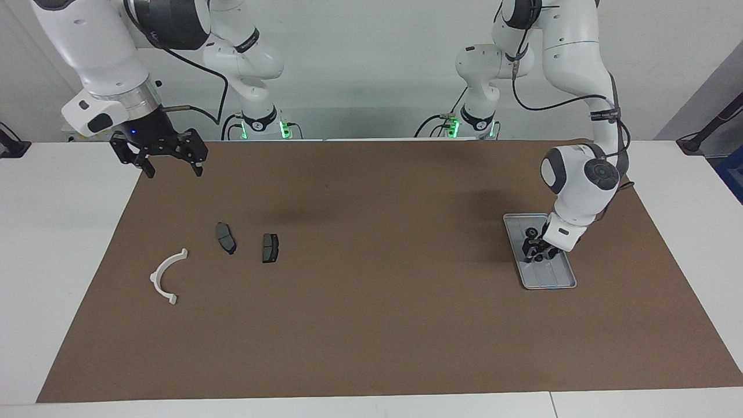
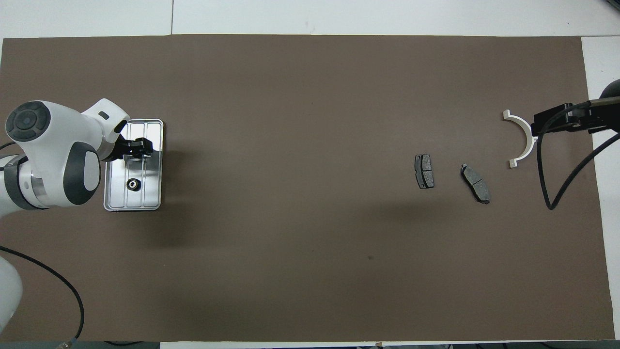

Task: Pick bearing gear from pile to tray

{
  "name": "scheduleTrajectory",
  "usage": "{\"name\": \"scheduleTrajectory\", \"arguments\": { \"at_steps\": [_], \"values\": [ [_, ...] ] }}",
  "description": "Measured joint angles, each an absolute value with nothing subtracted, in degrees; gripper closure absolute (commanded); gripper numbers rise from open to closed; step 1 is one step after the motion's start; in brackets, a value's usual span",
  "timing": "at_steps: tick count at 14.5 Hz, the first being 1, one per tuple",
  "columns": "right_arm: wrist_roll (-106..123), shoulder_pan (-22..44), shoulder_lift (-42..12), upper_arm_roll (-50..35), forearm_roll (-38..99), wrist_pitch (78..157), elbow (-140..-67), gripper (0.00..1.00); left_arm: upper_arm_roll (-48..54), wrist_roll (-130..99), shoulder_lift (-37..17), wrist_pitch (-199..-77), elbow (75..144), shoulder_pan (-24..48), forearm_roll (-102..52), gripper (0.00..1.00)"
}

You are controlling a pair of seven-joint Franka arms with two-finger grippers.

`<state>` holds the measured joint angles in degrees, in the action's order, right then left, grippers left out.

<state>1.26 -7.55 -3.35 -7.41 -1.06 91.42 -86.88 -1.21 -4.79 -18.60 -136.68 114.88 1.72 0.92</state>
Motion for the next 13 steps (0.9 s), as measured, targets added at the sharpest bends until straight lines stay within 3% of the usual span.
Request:
{"name": "scheduleTrajectory", "arguments": {
  "at_steps": [3,9,13],
  "values": [
    [1.26,-7.50,-3.35,-7.43,-1.06,91.37,-86.88,0.00,-1.23,-4.78,-17.11,-132.20,112.58,0.97,0.89,0.00],
    [1.26,-7.44,-3.35,-7.43,-1.06,91.36,-86.88,0.00,-1.74,2.96,-7.76,-111.48,103.13,0.14,0.89,0.00],
    [1.26,-7.43,-3.35,-7.42,-1.06,91.35,-86.88,0.00,-1.83,6.14,-4.91,-104.06,98.66,-0.02,0.89,0.00]
  ]
}}
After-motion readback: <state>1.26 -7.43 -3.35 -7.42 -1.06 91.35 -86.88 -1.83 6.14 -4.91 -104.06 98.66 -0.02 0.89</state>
